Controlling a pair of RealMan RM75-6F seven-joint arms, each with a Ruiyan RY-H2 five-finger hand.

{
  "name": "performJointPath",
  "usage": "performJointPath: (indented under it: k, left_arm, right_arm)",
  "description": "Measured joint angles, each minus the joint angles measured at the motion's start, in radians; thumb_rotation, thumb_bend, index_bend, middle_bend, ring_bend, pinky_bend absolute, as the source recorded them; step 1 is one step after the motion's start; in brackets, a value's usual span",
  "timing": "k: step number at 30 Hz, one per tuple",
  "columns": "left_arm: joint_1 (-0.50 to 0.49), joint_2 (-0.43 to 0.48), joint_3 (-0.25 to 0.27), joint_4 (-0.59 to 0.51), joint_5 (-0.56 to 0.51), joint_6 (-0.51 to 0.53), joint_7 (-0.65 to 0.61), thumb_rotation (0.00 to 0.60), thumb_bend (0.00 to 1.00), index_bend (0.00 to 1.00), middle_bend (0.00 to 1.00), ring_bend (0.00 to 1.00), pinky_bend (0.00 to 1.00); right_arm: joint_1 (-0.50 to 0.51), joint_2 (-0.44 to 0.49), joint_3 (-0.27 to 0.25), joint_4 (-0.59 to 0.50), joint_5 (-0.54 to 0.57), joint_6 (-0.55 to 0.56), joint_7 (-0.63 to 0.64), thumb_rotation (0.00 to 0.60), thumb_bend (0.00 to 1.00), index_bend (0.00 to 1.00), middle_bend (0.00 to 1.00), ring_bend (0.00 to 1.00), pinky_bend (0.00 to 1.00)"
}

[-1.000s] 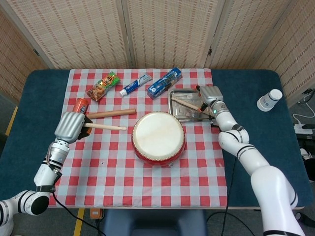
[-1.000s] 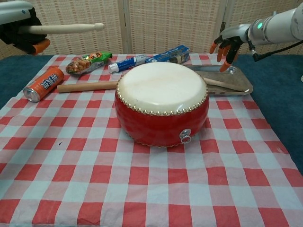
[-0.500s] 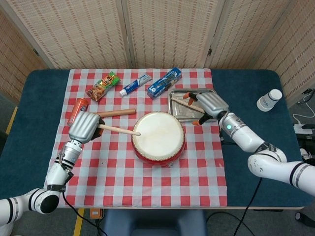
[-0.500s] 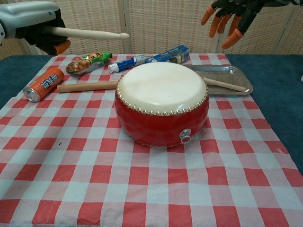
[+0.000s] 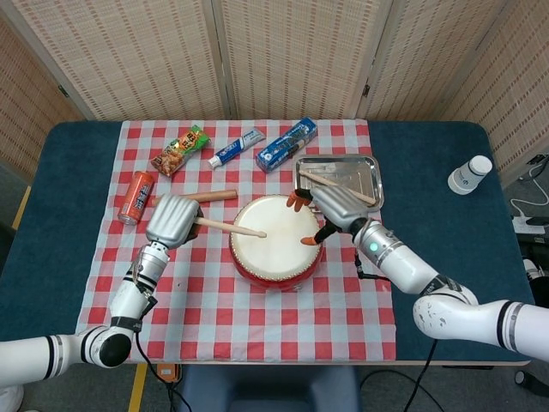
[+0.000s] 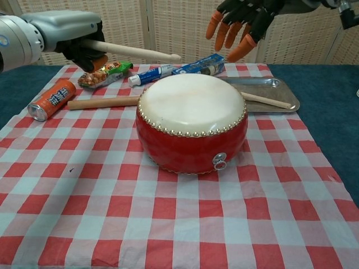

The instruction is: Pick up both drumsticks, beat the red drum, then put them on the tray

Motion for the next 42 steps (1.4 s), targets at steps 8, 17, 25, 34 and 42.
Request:
performJointPath:
  k: [8, 17, 25, 34, 42]
  left_arm:
    - [-0.048, -0.046, -0.013, -0.008, -0.084, 0.040, 0.081, 0.600, 0.81, 1.00, 1.00, 0.97, 1.00]
    - [-0.089, -0.079, -0.019, -0.022, -0.115, 0.091, 0.157, 0.600, 0.81, 1.00, 1.00, 0.97, 1.00]
    - [-0.131, -0.121, -0.018, -0.020, -0.159, 0.137, 0.246, 0.600, 0.81, 1.00, 1.00, 0.97, 1.00]
    - [-0.165, -0.155, -0.020, -0.008, -0.189, 0.171, 0.306, 0.600, 0.81, 1.00, 1.00, 0.97, 1.00]
    - [-0.186, -0.180, -0.009, 0.005, -0.192, 0.196, 0.352, 0.600, 0.81, 1.00, 1.00, 0.96, 1.00]
  right_arm:
    - [0.128, -0.111, -0.032, 0.012, 0.163, 0.055, -0.099, 0.600, 0.08, 0.36, 0.37, 0.30, 0.38]
    - [0.215, -0.209, -0.039, 0.046, 0.302, 0.163, -0.181, 0.600, 0.10, 0.45, 0.44, 0.35, 0.39]
    - [0.264, -0.259, -0.033, 0.066, 0.411, 0.230, -0.248, 0.600, 0.19, 0.52, 0.49, 0.40, 0.41]
    - [0.298, -0.318, -0.026, 0.092, 0.483, 0.259, -0.306, 0.600, 0.23, 0.58, 0.54, 0.45, 0.42]
    - [0.303, -0.356, -0.013, 0.098, 0.498, 0.330, -0.345, 0.600, 0.26, 0.72, 0.66, 0.56, 0.48]
